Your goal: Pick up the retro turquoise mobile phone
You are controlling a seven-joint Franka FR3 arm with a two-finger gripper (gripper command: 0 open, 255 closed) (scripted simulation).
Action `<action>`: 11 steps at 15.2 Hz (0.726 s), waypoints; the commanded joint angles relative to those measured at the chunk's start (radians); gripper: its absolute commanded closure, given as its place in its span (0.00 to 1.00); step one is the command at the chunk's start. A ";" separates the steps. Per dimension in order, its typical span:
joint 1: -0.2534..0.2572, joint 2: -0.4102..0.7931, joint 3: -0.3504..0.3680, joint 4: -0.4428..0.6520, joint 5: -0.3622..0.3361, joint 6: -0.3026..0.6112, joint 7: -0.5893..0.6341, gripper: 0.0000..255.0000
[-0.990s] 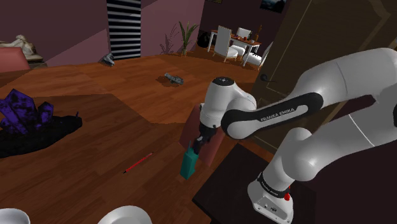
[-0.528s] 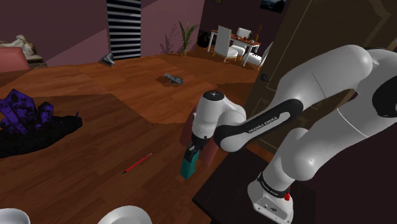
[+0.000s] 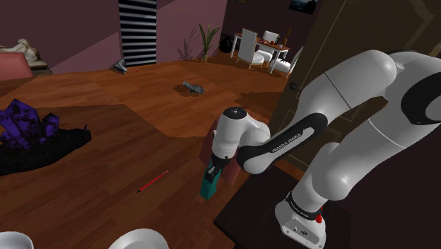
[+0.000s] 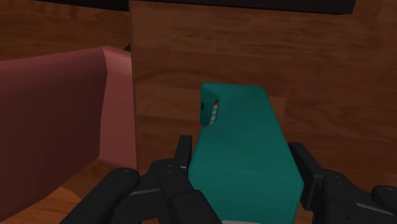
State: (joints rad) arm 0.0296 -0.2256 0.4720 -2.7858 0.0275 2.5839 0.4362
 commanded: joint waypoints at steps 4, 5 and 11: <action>-0.001 0.001 0.000 -0.001 -0.001 0.001 0.001 1.00; 0.000 0.001 0.000 -0.001 0.000 0.001 0.001 1.00; 0.021 -0.064 -0.017 0.012 0.037 -0.074 -0.031 1.00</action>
State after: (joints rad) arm 0.0462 -0.2762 0.4570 -2.7799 0.0577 2.5290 0.4096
